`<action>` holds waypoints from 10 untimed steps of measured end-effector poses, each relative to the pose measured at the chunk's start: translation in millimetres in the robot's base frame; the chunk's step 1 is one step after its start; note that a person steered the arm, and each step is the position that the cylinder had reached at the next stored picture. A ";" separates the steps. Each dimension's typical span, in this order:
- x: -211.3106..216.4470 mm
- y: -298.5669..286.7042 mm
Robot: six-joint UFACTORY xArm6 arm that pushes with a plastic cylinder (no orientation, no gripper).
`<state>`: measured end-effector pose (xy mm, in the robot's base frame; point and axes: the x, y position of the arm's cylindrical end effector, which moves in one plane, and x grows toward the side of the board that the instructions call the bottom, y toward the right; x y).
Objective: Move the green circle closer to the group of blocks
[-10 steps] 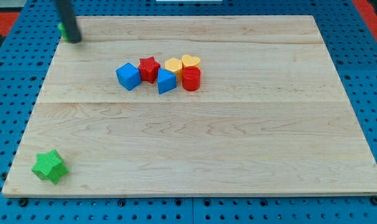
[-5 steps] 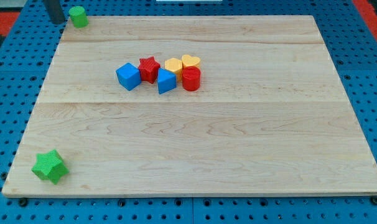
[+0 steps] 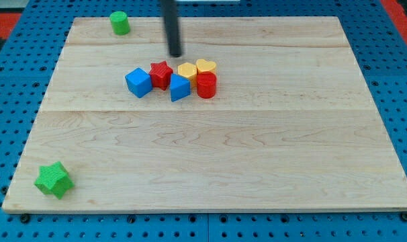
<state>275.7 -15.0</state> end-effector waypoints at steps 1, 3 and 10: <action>-80.5 -25.2; -83.8 -34.2; -49.5 -6.8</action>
